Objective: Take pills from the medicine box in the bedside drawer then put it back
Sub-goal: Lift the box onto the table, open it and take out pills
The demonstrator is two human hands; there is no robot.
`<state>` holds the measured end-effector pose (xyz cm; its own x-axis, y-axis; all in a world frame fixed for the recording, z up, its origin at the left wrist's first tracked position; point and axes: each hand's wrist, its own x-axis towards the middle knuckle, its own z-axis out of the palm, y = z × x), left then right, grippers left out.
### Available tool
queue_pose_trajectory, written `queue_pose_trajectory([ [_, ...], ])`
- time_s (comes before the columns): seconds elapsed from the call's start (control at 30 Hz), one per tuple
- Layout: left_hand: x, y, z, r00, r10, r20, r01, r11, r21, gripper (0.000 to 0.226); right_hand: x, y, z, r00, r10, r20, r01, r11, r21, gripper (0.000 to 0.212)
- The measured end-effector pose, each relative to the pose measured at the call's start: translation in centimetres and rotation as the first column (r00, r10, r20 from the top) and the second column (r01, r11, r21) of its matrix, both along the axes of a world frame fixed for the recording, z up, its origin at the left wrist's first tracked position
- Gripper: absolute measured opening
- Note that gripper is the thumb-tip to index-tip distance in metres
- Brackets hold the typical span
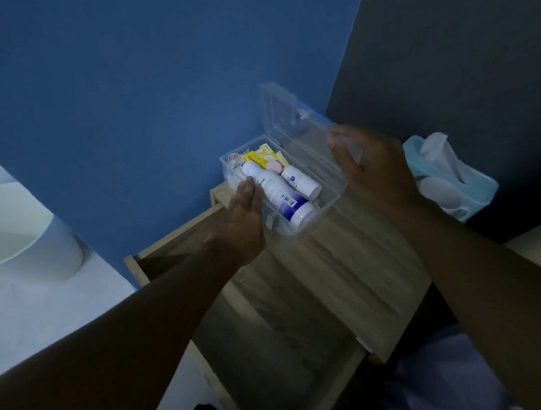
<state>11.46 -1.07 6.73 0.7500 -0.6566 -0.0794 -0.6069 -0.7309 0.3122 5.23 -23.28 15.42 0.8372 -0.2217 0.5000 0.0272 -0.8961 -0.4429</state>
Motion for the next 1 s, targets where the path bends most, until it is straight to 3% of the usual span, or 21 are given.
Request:
queue_pose_trajectory([
  [0.13, 0.2, 0.3, 0.0, 1.0, -0.005, -0.017, 0.006, 0.999, 0.041, 0.085, 0.5, -2.0, -0.8, 0.979, -0.175, -0.107, 0.182, 0.981, 0.063, 0.041],
  [0.2, 0.2, 0.3, 0.0, 1.0, -0.024, 0.008, 0.023, 0.998, 0.065, 0.084, 0.8, -3.0, -1.4, 0.942, -0.299, -0.149, 0.324, 0.927, 0.189, 0.043],
  [0.27, 0.2, 0.2, 0.0, 1.0, -0.02, 0.004, 0.02, 0.998, 0.061, 0.083, 1.1, -3.4, -2.1, 0.901, -0.358, -0.246, 0.431, 0.802, 0.414, 0.034],
  [0.33, 0.3, 0.2, -0.1, 1.0, -0.003, -0.013, 0.004, 0.999, 0.038, 0.084, 1.6, -3.7, -3.2, 0.855, -0.377, -0.356, 0.515, 0.695, 0.502, 0.008],
  [0.47, 0.6, 0.2, -0.6, 1.0, -0.012, -0.018, 0.012, 1.0, 0.01, 0.089, 1.6, -3.9, -5.3, 0.835, -0.341, -0.432, 0.55, 0.53, 0.645, 0.029],
  [0.6, 0.8, 0.2, -0.9, 1.0, -0.013, -0.01, 0.013, 1.0, 0.001, 0.091, 1.8, -3.2, -5.6, 0.794, -0.313, -0.521, 0.607, 0.368, 0.704, 0.019],
  [0.7, 0.9, 0.2, -0.9, 1.0, -0.023, -0.009, 0.023, 1.0, -0.006, 0.091, 2.4, -2.3, -5.2, 0.753, -0.435, -0.494, 0.658, 0.518, 0.547, 0.019],
  [0.8, 1.0, 0.3, -1.1, 1.0, -0.028, 0.006, 0.028, 1.0, -0.004, 0.088, 2.9, -0.2, -4.1, 0.85, -0.499, -0.169, 0.511, 0.703, 0.496, 0.055],
  [0.83, 1.1, 0.3, -1.2, 0.999, -0.029, 0.014, 0.029, 1.0, -0.008, 0.087, 3.4, 0.4, -3.7, 0.892, -0.443, -0.094, 0.438, 0.791, 0.428, 0.053],
  [0.9, 1.2, 0.3, -1.6, 0.999, -0.033, 0.026, 0.033, 0.999, -0.025, 0.086, 4.8, 1.5, -2.9, 0.967, -0.24, -0.086, 0.254, 0.937, 0.241, 0.039],
  [1.0, 1.3, 0.4, -1.9, 0.999, -0.027, 0.026, 0.029, 0.998, -0.056, 0.087, 7.3, 2.4, -2.1, 0.968, 0.07, -0.239, -0.047, 0.994, 0.102, 0.029],
])
